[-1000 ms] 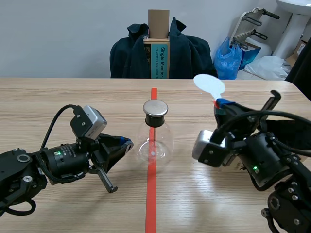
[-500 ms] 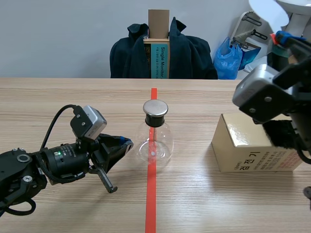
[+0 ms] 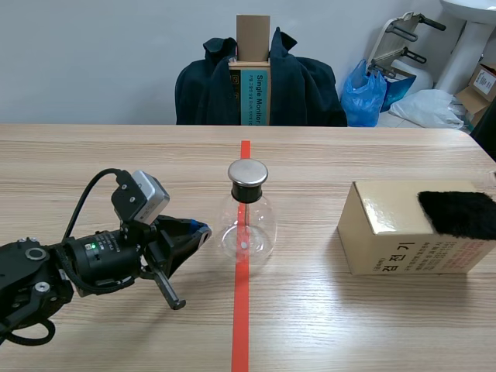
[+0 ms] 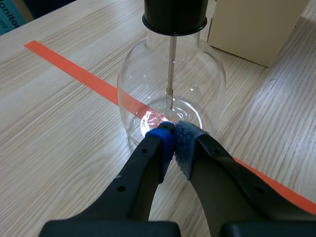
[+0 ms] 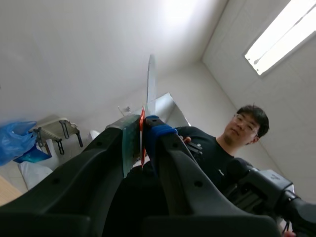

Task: Do the electroscope experiment.
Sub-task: 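Move the plate toward and away from the electroscope, then rub the plate on the fur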

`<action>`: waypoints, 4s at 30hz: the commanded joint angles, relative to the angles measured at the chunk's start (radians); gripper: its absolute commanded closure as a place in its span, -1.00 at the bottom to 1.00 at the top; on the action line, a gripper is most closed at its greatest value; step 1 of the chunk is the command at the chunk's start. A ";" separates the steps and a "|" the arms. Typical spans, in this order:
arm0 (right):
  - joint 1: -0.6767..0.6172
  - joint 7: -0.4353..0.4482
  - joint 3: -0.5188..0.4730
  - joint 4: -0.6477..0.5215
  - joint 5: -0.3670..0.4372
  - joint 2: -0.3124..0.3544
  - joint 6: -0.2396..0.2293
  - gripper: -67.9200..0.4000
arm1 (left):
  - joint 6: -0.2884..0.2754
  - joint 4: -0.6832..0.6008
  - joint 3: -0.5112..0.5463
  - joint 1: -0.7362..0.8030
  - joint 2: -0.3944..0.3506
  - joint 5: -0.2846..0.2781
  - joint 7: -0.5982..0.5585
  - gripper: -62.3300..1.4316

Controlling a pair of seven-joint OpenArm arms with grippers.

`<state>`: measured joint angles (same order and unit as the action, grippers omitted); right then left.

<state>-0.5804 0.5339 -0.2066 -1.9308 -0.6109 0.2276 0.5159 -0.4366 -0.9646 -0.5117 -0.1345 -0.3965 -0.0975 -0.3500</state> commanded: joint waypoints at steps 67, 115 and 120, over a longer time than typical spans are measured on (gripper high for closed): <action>0.132 0.296 -0.180 0.721 -0.431 -0.045 -0.049 0.96 | 0.008 -0.878 0.513 0.868 -0.266 -0.100 0.063 -1.00; 0.156 0.317 -0.208 0.761 -0.534 -0.043 0.012 0.96 | 0.008 -0.878 0.513 0.868 -0.266 -0.100 0.063 -1.00; 0.149 0.340 -0.217 0.761 -0.553 -0.039 0.011 0.96 | 0.008 -0.878 0.513 0.868 -0.266 -0.100 0.063 -1.00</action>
<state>-0.4282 0.8196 -0.4297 -1.1648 -1.1557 0.1722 0.5236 -0.4263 -1.8359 0.0051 0.7361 -0.6674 -0.1909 -0.2703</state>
